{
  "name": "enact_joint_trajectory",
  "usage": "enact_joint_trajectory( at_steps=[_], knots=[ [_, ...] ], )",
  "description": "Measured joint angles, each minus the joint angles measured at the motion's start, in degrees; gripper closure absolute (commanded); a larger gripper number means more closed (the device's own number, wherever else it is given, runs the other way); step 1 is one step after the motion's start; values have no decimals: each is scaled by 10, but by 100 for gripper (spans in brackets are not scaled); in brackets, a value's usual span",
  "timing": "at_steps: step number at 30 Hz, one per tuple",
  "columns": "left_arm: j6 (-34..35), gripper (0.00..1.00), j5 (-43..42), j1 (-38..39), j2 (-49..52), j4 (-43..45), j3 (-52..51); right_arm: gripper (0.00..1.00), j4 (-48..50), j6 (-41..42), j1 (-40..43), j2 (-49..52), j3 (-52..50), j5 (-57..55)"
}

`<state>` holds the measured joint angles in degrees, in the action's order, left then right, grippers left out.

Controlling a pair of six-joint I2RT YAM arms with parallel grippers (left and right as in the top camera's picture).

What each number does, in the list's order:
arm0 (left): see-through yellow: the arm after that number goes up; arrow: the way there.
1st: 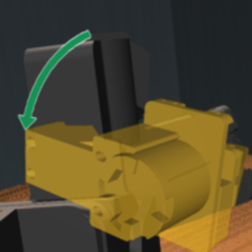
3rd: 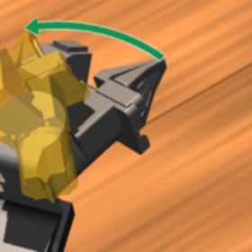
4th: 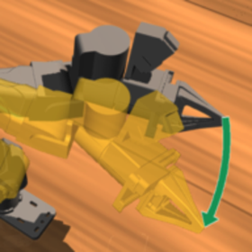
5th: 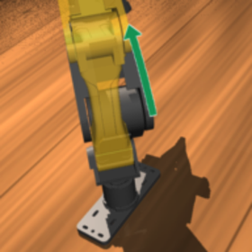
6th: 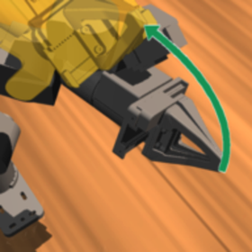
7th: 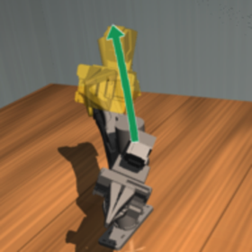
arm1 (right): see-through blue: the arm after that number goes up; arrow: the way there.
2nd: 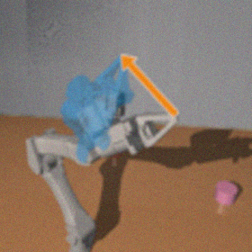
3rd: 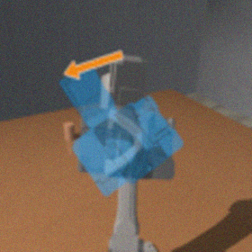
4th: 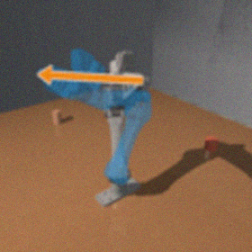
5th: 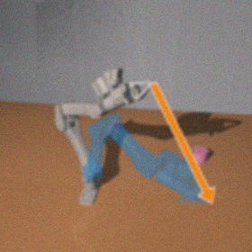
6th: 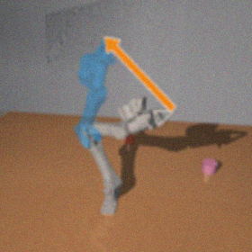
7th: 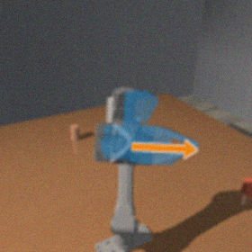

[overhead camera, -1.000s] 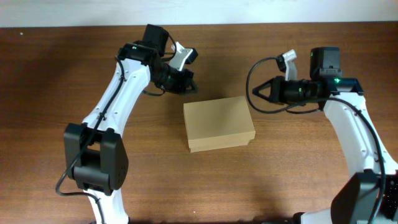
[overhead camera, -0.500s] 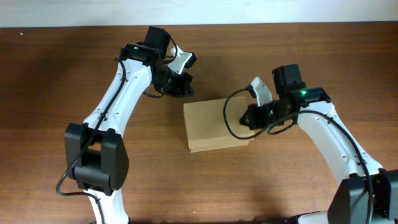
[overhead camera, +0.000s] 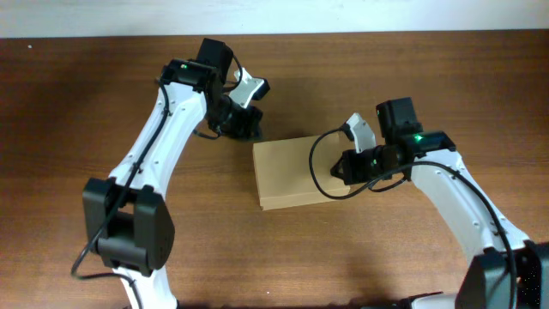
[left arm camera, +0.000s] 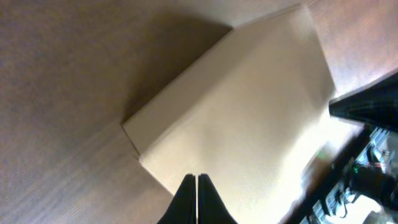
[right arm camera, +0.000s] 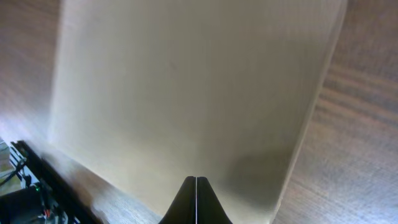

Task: Pack container
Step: 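Press the closed lid down with both grippers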

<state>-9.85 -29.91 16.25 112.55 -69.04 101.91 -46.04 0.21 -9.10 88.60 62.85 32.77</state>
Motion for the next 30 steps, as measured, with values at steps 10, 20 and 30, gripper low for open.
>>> enact_joint_trajectory(
  at_steps=[10, 20, 30],
  knots=[
    [-33, 98, 83, 87, -22, -75, -36, 96, 7, 1, 7, -99, 62, -19],
    [-33, 98, 99, 87, -34, -23, -132, 96, 11, 3, 40, -99, 62, -19],
    [-32, 98, 98, 87, -55, 19, -156, 96, -92, 9, 30, -99, 49, -22]
  ],
)
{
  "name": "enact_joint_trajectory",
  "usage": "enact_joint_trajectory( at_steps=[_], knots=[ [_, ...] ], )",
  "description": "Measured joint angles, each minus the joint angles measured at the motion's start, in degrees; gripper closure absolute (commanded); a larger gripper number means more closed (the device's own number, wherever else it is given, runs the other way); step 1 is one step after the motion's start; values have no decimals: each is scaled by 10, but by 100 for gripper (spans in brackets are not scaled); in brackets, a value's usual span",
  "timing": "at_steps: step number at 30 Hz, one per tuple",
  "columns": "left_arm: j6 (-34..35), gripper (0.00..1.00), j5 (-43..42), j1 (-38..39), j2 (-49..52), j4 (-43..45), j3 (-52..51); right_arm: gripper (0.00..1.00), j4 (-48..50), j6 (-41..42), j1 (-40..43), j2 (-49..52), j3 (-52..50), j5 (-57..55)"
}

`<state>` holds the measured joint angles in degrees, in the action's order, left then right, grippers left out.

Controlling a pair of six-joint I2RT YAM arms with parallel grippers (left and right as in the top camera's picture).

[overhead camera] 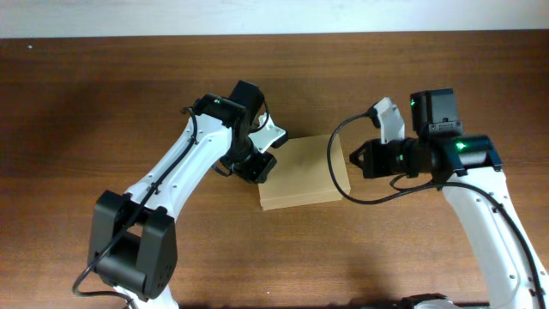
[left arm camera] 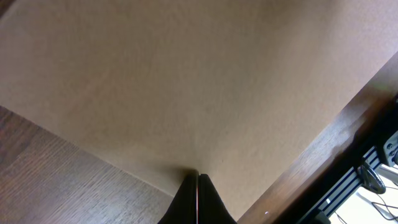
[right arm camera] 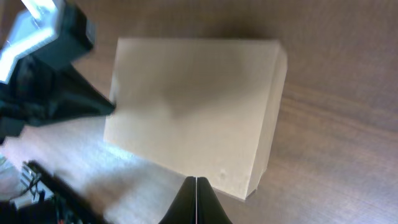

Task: Pack container
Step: 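Press the closed lid down with both grippers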

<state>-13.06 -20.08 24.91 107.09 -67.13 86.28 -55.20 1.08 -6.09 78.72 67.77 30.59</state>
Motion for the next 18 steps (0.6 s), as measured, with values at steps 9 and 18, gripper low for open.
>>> enact_joint_trajectory(
  at_steps=[9, 18],
  knots=[
    [0, 98, 0, 0, -1, 4, -1, 96, 72, 19, -31, 24, -130, -7],
    [3, 98, 1, 0, -2, 7, -1, 96, 79, 21, -31, 41, -131, 1]
  ],
)
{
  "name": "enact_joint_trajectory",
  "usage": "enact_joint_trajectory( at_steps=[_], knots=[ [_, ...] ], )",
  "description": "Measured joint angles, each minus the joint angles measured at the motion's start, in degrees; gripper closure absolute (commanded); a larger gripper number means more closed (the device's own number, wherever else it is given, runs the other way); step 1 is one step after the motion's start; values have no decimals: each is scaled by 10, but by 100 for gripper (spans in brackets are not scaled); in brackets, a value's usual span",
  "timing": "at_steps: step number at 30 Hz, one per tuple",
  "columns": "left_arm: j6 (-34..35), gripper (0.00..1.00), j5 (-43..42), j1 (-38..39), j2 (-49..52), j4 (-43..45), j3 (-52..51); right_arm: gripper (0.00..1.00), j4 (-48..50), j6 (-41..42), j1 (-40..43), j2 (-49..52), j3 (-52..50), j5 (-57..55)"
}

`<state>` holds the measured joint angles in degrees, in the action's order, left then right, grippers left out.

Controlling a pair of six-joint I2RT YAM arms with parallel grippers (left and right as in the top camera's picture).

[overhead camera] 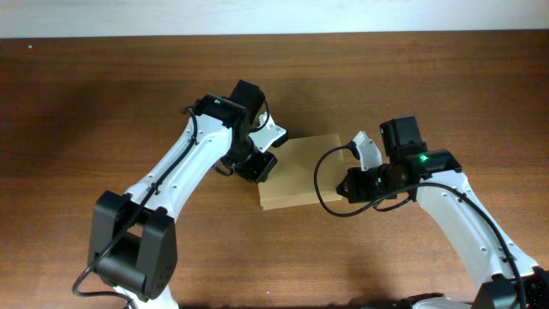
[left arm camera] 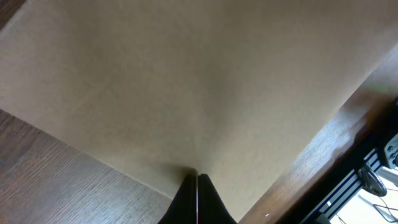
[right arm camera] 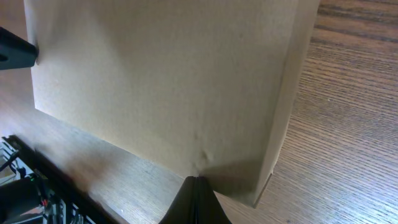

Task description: Pack container

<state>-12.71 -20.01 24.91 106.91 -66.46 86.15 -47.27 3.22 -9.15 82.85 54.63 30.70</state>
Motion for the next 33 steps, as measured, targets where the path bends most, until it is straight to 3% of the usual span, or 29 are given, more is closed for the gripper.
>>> enact_joint_trajectory(
  at_steps=[4, 10, 20, 33],
  knots=[
    [30, 98, 25, -12, -41, 38, -6, 96, 8, 11, 0, -10, 9, -1],
    [78, 98, 33, -113, -130, 74, -12, 96, 21, 50, 37, -109, 26, -76],
    [182, 98, -40, -138, -126, 285, -204, 96, 24, 93, 54, 10, 24, -108],
    [205, 99, -66, -138, -125, 298, -212, 96, 15, 103, -9, 43, 21, -74]
  ],
)
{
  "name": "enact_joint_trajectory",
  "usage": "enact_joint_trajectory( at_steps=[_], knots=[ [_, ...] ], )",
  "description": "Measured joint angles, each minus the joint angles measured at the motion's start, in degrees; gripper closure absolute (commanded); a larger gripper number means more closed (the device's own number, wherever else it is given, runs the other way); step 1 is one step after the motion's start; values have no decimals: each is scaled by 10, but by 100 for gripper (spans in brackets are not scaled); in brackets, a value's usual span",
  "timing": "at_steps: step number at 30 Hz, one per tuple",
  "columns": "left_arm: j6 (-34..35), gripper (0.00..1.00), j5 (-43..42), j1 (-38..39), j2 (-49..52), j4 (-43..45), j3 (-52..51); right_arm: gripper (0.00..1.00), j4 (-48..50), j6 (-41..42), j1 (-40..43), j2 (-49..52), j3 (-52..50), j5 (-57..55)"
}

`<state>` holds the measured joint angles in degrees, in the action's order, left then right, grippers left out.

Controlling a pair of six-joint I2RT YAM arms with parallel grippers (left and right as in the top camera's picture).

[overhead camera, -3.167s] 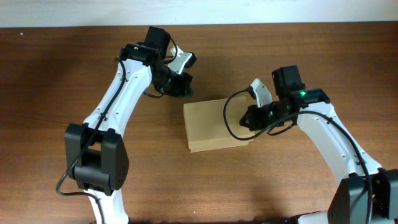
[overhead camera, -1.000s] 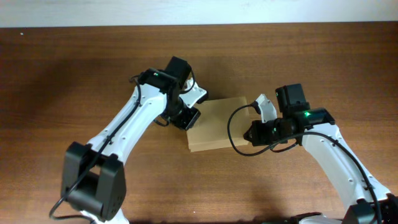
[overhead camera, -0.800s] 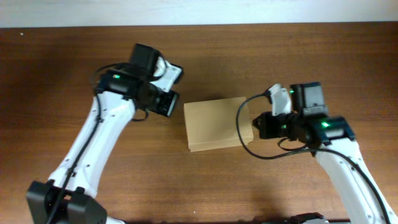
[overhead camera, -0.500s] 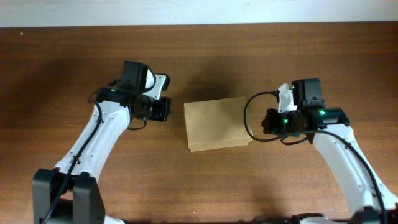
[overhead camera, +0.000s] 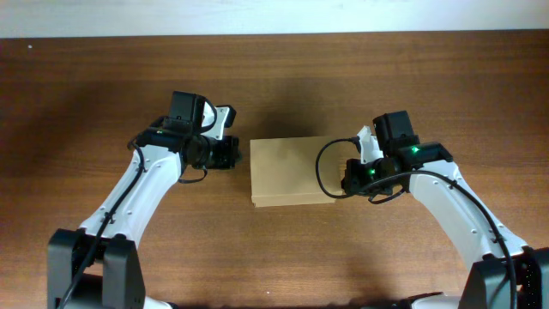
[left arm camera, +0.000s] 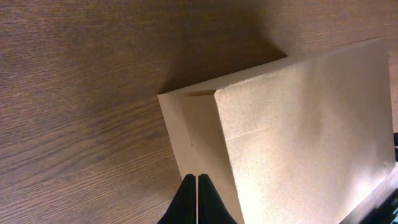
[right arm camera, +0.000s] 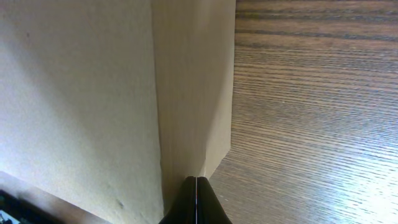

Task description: Pack container

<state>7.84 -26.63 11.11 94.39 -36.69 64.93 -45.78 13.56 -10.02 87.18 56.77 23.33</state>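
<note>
A closed, plain brown cardboard box (overhead camera: 292, 170) lies flat at the middle of the table, its edges square to the table. My left gripper (overhead camera: 238, 154) is shut and empty, just off the box's left side; in the left wrist view its tips (left arm camera: 197, 181) point at the box's (left arm camera: 298, 124) near side wall. My right gripper (overhead camera: 341, 178) is shut and empty at the box's right side. In the right wrist view its tips (right arm camera: 196, 182) sit against the box's side wall (right arm camera: 186, 87) near a corner.
The brown wooden table (overhead camera: 86, 86) stretches wide on all sides of the box. A pale wall edge (overhead camera: 274, 17) runs along the far side. Nothing else lies on the wood.
My left gripper has left the box's top near its left edge and now sits off the left side. The box, skewed before, now lies square. My right gripper stays at the right side.
First my left gripper was behind the box's far left corner and my right one over its right part. Then the left lay on the box's left edge while the right stood clear to the right. The right then returned, and now the box lies straight between both.
</note>
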Motion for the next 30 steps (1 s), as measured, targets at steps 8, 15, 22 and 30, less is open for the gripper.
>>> enact_joint_trajectory(
  at_steps=[8, 15, 22, 30],
  knots=[
    [1, 98, 16, 0, -12, -41, 1, 96, 0, 2, 0, -3, 12, -29],
    [-16, 98, 49, 26, -226, -107, 6, 96, -96, 2, -1, -185, 41, -51],
    [-21, 98, 50, 55, -404, -204, 7, 96, -211, 14, -2, -446, 42, -54],
    [-24, 0, 50, 55, -491, -210, 7, 1, -218, 18, -2, -546, 43, -54]
  ],
)
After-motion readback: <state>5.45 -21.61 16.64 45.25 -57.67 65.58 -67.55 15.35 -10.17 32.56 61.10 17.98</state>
